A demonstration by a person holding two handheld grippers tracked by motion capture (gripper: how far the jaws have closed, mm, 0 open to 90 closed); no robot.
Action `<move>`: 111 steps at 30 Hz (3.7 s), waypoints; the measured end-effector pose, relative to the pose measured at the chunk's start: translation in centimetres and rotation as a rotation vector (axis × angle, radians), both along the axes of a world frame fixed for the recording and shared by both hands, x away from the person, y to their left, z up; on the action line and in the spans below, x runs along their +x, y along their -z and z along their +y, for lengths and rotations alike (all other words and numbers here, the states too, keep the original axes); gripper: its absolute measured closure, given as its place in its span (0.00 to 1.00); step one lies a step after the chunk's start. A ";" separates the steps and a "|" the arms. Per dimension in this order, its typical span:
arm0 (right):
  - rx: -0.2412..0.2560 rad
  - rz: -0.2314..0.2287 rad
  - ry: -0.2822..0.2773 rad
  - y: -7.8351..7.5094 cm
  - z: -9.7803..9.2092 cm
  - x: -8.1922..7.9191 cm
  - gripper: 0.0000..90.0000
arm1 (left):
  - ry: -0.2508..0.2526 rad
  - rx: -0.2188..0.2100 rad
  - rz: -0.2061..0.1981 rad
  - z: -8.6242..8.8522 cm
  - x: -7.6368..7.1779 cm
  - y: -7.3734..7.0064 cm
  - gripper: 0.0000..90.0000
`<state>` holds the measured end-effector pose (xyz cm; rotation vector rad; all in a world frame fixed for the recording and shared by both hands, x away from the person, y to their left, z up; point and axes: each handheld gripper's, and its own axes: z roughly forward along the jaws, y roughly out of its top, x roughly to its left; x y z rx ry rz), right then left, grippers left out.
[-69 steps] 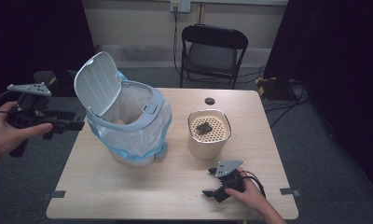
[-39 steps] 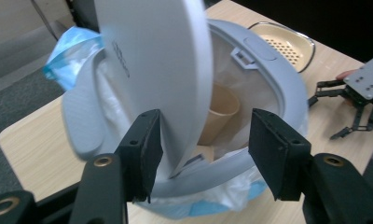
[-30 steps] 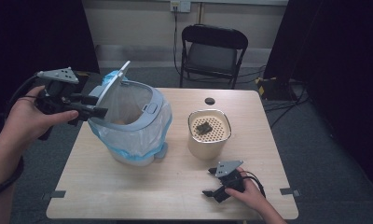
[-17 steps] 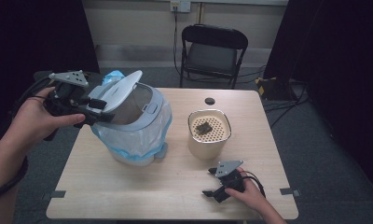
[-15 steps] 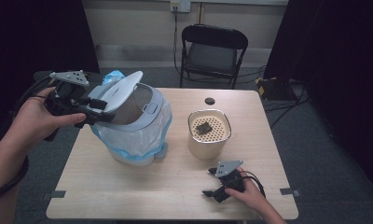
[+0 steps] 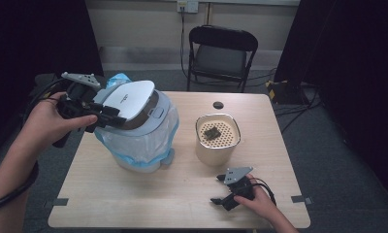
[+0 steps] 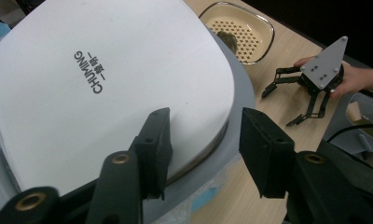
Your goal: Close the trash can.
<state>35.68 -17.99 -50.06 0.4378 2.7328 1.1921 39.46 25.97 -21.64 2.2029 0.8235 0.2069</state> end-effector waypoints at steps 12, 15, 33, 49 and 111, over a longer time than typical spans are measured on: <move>0.000 0.000 0.000 0.0 0.0 0.0 0.14 | -0.103 -0.030 0.041 -1.0 1.2 0.7 0.76; 0.000 0.000 0.000 0.0 0.0 0.0 0.14 | -0.099 -0.017 0.035 -1.7 1.7 1.1 0.76; 0.000 0.002 0.003 0.0 0.0 -0.1 0.14 | -0.161 0.071 -0.033 -4.9 3.9 1.5 0.82; 0.000 0.003 0.005 0.0 0.0 -0.1 0.14 | -0.141 0.094 -0.049 -5.9 4.0 1.7 0.75; -0.004 -0.002 0.006 0.0 -0.1 -0.2 0.14 | -0.003 -0.098 0.081 -0.1 -7.6 14.5 0.18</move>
